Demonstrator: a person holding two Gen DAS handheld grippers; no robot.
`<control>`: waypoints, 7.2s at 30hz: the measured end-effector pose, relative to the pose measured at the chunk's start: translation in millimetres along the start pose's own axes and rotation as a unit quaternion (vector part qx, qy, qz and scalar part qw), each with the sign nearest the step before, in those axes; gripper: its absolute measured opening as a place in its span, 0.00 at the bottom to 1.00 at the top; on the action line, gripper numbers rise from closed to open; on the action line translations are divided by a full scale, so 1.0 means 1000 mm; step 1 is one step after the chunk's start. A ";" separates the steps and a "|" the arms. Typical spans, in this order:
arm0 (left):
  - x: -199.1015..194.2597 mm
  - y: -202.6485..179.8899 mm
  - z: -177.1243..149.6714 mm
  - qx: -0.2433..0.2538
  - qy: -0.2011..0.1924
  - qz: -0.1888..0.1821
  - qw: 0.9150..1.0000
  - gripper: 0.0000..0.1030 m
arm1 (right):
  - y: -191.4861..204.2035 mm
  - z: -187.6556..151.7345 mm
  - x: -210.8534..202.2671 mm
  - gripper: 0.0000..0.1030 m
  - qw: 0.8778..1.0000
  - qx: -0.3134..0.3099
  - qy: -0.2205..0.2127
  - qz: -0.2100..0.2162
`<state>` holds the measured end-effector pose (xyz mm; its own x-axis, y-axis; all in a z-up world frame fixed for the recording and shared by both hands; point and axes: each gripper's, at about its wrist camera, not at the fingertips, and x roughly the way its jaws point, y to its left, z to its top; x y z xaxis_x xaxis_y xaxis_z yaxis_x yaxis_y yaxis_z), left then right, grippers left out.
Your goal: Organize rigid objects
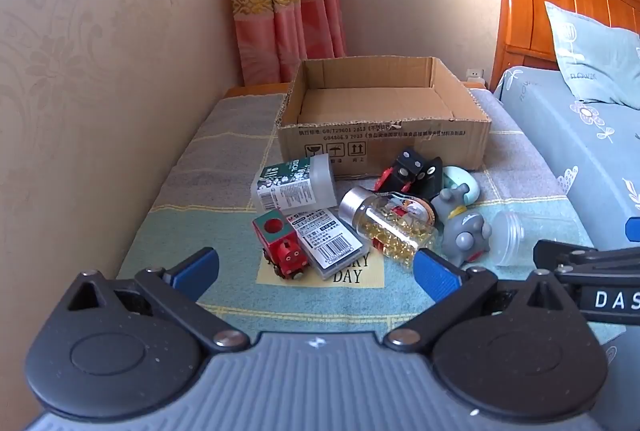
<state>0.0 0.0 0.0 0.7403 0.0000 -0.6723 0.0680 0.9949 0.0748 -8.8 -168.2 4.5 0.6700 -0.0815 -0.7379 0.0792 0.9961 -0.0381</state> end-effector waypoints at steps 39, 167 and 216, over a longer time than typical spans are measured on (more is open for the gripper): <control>-0.006 0.001 0.008 0.009 -0.010 0.005 1.000 0.99 | -0.002 0.008 -0.007 1.00 1.000 0.004 -0.007 0.000; 0.117 0.095 -0.020 -0.021 0.043 -0.013 0.999 0.99 | -0.019 -0.019 0.118 1.00 0.993 -0.029 0.112 0.031; 0.118 0.075 -0.024 -0.033 0.045 -0.079 0.995 0.61 | -0.029 0.004 0.111 1.00 0.998 -0.008 0.046 0.043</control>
<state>76.5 77.2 -91.3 0.6613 -0.1511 -0.7347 0.1323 0.9876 -0.0840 65.7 -206.2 -73.5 0.6026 0.0069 -0.7980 0.0120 0.9998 0.0177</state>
